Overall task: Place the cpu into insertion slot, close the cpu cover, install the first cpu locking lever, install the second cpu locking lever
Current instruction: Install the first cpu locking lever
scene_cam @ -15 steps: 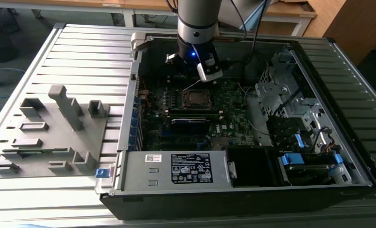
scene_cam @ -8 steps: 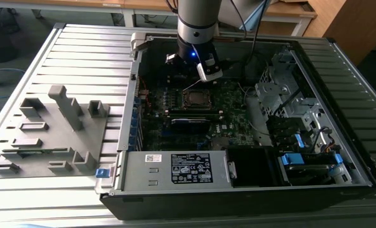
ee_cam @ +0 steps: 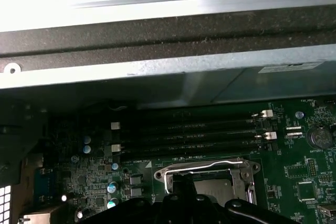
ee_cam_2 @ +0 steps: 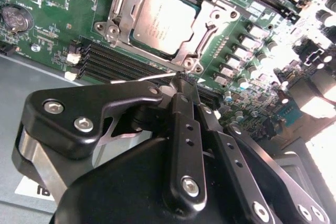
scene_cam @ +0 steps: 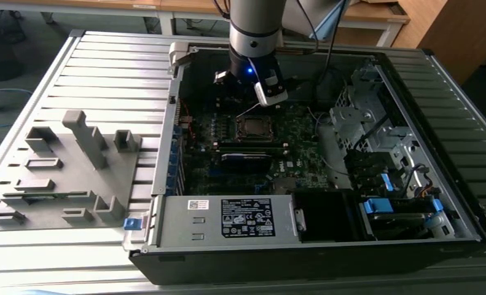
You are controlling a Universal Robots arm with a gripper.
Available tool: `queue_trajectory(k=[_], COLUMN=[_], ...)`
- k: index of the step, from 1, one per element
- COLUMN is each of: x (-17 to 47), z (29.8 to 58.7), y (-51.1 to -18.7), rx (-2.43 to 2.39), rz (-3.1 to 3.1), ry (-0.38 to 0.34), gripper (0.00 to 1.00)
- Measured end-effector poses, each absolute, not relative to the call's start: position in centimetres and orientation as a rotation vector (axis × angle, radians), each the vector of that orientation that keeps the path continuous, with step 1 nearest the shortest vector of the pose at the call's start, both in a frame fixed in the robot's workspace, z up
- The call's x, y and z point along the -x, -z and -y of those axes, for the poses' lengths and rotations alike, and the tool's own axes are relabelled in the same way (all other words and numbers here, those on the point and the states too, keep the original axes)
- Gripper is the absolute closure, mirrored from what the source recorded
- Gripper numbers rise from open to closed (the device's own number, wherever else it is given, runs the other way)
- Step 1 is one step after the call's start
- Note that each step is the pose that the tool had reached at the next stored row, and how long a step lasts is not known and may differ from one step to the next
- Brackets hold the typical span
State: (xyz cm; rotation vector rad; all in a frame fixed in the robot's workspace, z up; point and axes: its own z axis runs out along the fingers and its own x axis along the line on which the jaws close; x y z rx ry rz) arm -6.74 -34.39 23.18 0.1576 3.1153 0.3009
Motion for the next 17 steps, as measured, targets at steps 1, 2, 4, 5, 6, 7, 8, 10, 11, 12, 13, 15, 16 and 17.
queue_trajectory(k=[1, 2, 4, 5, 6, 7, 8, 10, 11, 12, 13, 15, 16, 17], x=[6.74, 6.74, 6.73, 6.73, 6.72, 6.70, 6.67, 6.61, 6.57, 6.53, 6.48, 6.38, 6.37, 6.37], z=[34.36, 34.32, 34.26, 34.21, 34.16, 34.05, 33.97, 33.83, 33.76, 33.71, 33.65, 33.59, 33.59, 33.59], y=[-23.17, -23.17, -23.13, -23.12, -23.11, -23.09, -23.07, -23.04, -23.02, -23.01, -23.00, -22.98, -22.97, -22.97], rx=[-0.158, -0.158, -0.158, -0.158, -0.158, -0.158, -0.158, -0.158, -0.158, -0.158, -0.158, -0.158, -0.158, -0.158], rz=[-3.115, -3.115, -3.115, -3.115, -3.115, -3.115, -3.115, -3.115, -3.115, -3.115, -3.115, -3.115, -3.115, -3.115], ry=[-0.301, -0.301, -0.301, -0.301, -0.301, -0.301, -0.301, -0.301, -0.301, -0.301, -0.301, -0.301, -0.301, -0.301], gripper=[0.89, 0.89, 0.89, 0.89, 0.89, 0.89, 0.89, 0.89, 0.89, 0.89, 0.89, 0.89, 0.89, 0.89])
